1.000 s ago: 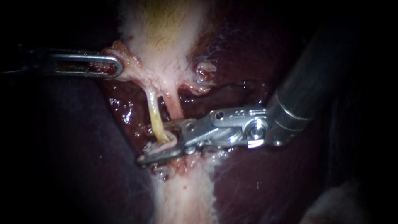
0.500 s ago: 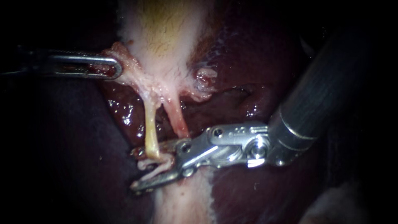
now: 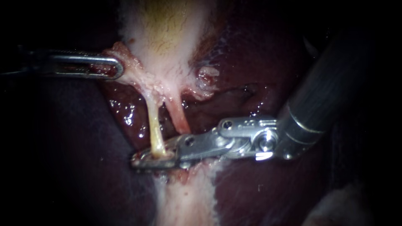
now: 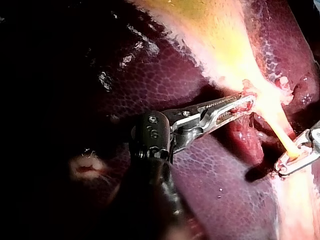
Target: Clipping second clip left tube
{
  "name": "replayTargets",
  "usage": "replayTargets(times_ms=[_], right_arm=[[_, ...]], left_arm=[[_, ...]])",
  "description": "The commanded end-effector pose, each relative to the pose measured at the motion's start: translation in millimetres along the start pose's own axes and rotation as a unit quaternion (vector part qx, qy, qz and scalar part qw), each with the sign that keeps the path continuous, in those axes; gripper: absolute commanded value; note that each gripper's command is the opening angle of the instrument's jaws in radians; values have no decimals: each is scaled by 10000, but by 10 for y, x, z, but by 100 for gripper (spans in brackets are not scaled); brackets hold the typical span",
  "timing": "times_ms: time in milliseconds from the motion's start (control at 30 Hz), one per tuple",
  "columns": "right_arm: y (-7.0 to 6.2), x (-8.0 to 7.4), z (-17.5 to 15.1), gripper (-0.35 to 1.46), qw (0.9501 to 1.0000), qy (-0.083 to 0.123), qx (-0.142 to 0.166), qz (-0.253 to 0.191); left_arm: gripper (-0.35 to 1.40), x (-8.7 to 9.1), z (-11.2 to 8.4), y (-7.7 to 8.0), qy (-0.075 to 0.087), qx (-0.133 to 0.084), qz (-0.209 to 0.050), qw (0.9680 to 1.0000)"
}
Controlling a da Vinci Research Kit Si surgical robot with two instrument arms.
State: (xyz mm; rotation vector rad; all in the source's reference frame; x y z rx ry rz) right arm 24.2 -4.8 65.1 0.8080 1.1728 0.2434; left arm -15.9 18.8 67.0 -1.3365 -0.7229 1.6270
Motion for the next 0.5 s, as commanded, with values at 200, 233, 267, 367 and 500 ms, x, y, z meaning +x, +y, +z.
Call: replayTargets(times_ms=[200, 233, 267, 367, 500], right_arm=[[3, -4, -3, -35, 9999, -144, 46, 73], [3, -5, -3, -35, 9999, -145, 46, 72], [3, -5, -3, -35, 9999, -145, 47, 71], [3, -5, -3, -35, 9999, -145, 47, 71], [3, -4, -3, -35, 9999, -145, 48, 72]], left_arm=[[-35, 0, 0, 0, 0, 1, -1, 10000], [-35, 0, 0, 0, 0, 0, -1, 10000], [-35, 0, -1, 0, 0, 0, -1, 10000], [-35, 0, -1, 0, -1, 0, -1, 10000], [-35, 0, -1, 0, -1, -2, -2, 10000]])
